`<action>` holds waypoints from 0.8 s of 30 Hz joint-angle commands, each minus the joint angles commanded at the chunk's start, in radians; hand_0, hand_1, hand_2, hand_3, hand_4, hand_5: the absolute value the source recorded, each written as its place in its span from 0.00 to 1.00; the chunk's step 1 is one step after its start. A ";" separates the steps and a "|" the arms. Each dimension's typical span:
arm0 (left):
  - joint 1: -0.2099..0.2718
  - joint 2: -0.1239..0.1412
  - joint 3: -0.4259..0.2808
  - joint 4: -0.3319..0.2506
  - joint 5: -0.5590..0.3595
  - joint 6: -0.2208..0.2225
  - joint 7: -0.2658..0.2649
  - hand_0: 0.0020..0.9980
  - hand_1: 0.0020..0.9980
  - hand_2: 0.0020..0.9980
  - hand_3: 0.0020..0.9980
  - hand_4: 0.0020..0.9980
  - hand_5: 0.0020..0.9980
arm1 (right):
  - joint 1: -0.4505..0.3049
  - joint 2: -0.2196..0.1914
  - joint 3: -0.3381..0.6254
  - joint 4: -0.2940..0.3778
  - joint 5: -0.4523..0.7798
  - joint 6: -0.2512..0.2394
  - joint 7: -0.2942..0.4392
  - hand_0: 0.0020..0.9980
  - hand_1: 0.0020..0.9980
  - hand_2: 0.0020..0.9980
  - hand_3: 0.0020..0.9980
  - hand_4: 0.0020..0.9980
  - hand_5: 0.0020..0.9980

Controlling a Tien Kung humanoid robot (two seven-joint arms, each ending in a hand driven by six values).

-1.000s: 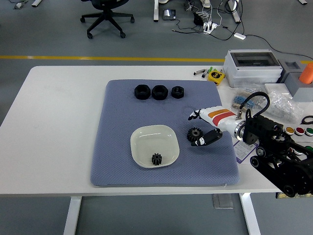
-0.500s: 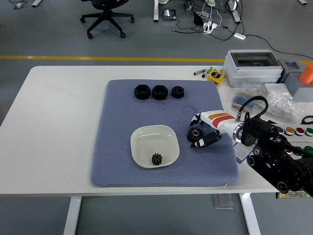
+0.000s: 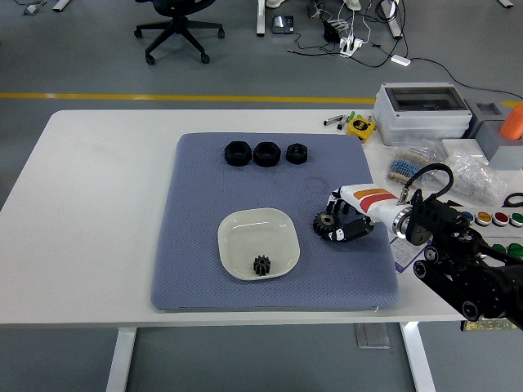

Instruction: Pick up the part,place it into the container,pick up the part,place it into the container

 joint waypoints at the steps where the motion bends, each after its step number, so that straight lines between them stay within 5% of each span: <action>1: 0.000 0.000 0.001 0.000 0.000 -0.001 0.000 0.40 0.54 0.57 0.47 1.00 0.76 | -0.001 0.000 -0.002 0.000 0.002 -0.004 0.003 0.37 0.47 0.52 0.52 0.79 0.44; 3: -0.001 0.000 0.001 0.000 -0.001 -0.001 -0.001 0.40 0.54 0.57 0.47 1.00 0.76 | -0.003 0.000 -0.006 0.001 0.006 -0.010 0.008 0.37 0.47 0.52 0.52 0.79 0.44; 4: -0.001 0.000 0.001 0.000 -0.001 -0.001 -0.001 0.40 0.54 0.57 0.47 1.00 0.77 | -0.004 0.001 -0.007 0.000 0.007 -0.012 0.009 0.21 0.39 0.45 0.50 0.76 0.45; 9: -0.002 0.000 0.005 0.000 -0.003 -0.003 -0.001 0.40 0.54 0.57 0.47 1.00 0.77 | -0.009 -0.004 -0.009 0.003 0.021 -0.019 0.017 0.21 0.39 0.45 0.50 0.76 0.45; 10: -0.002 0.000 0.004 0.000 -0.003 -0.003 -0.001 0.40 0.54 0.57 0.47 1.00 0.77 | -0.009 -0.005 -0.008 0.004 0.023 -0.021 0.018 0.11 0.27 0.39 0.49 0.75 0.47; 15: -0.001 0.000 0.002 0.000 0.000 -0.004 0.000 0.40 0.54 0.57 0.47 1.00 0.77 | -0.011 -0.009 -0.005 0.015 0.030 -0.029 0.021 0.11 0.27 0.39 0.49 0.75 0.47; 16: -0.001 0.000 0.002 0.000 0.000 -0.004 0.000 0.40 0.54 0.57 0.47 1.00 0.77 | -0.012 -0.010 -0.003 0.018 0.029 -0.029 0.021 0.03 0.17 0.31 0.46 0.75 0.47; 24: 0.000 0.000 0.001 0.000 0.000 -0.004 0.001 0.39 0.54 0.57 0.47 1.00 0.77 | -0.015 -0.019 0.024 0.060 0.003 -0.030 0.017 0.00 0.13 0.26 0.43 0.75 0.45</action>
